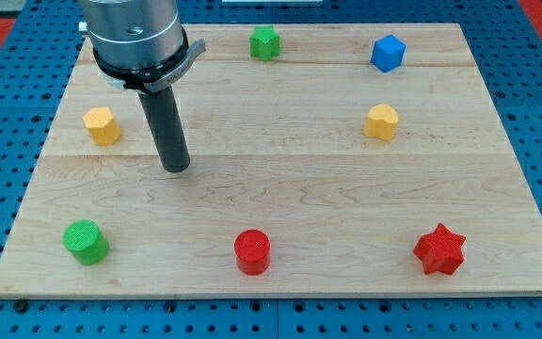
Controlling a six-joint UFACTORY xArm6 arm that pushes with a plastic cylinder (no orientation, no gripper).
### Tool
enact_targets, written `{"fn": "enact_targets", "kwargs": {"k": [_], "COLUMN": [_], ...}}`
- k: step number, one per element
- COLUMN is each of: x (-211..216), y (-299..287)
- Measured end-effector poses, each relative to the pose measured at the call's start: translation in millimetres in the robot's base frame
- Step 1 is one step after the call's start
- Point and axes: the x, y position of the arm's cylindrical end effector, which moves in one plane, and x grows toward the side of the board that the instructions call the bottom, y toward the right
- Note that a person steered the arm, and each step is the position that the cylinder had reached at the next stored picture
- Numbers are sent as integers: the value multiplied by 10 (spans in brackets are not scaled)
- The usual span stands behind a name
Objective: Move the red star towards the center of the board
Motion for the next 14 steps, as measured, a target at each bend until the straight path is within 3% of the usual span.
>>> {"fn": "enact_targets", "kwargs": {"k": [5,7,8,9,10,11,12,13,14], "x": [61,32,222,1275,1573,1370,830,799,1180], "y": [-44,2281,3690,4076,3816,3238,2669,2522,2995]}}
